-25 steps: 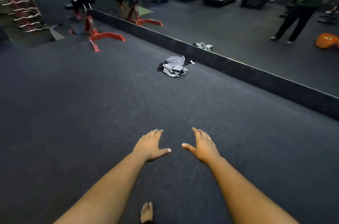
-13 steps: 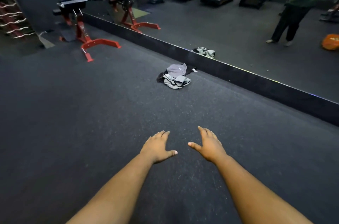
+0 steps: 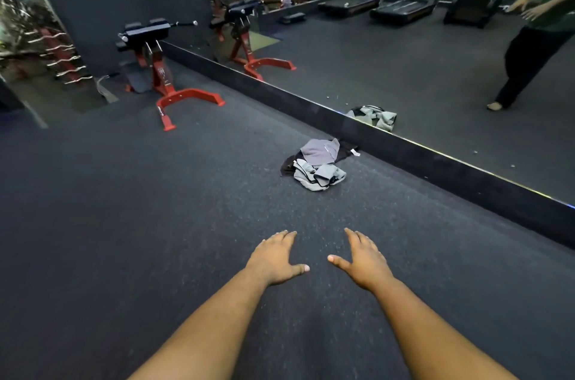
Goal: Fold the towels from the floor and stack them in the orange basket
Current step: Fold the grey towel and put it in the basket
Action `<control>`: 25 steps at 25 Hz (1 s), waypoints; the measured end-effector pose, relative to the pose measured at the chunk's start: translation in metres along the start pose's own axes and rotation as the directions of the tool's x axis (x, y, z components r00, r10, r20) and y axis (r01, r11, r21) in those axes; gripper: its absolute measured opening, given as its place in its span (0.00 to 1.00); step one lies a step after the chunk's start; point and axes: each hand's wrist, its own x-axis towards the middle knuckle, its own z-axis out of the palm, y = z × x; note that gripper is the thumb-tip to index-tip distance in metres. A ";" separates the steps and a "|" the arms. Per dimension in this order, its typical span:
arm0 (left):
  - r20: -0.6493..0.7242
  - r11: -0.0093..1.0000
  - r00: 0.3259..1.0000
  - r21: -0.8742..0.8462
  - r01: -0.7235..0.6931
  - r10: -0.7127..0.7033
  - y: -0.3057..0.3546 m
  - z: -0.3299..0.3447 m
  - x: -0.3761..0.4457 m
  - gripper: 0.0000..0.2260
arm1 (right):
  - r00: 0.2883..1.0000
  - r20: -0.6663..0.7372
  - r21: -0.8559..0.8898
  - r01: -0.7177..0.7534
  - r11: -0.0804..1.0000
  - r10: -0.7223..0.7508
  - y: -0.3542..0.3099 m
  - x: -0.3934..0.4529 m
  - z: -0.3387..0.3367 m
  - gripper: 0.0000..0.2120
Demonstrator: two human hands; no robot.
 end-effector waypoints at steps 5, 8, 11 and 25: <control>-0.016 1.000 1.000 -0.027 0.015 -0.015 0.002 -0.046 0.115 0.46 | 0.999 0.027 -0.008 0.034 0.999 -0.034 0.002 0.129 -0.051 0.48; 0.000 1.000 1.000 -0.022 0.007 -0.007 -0.011 -0.063 0.189 0.46 | 0.999 0.038 -0.031 0.037 0.999 -0.036 -0.002 0.202 -0.066 0.48; 0.020 1.000 1.000 -0.025 0.001 -0.001 -0.036 -0.085 0.279 0.46 | 0.999 0.046 -0.028 0.009 1.000 -0.008 -0.007 0.289 -0.075 0.48; 0.237 0.999 0.970 -0.010 -0.053 0.054 -0.090 -0.176 0.674 0.47 | 0.974 0.147 0.043 -0.182 0.982 0.174 0.022 0.644 -0.129 0.47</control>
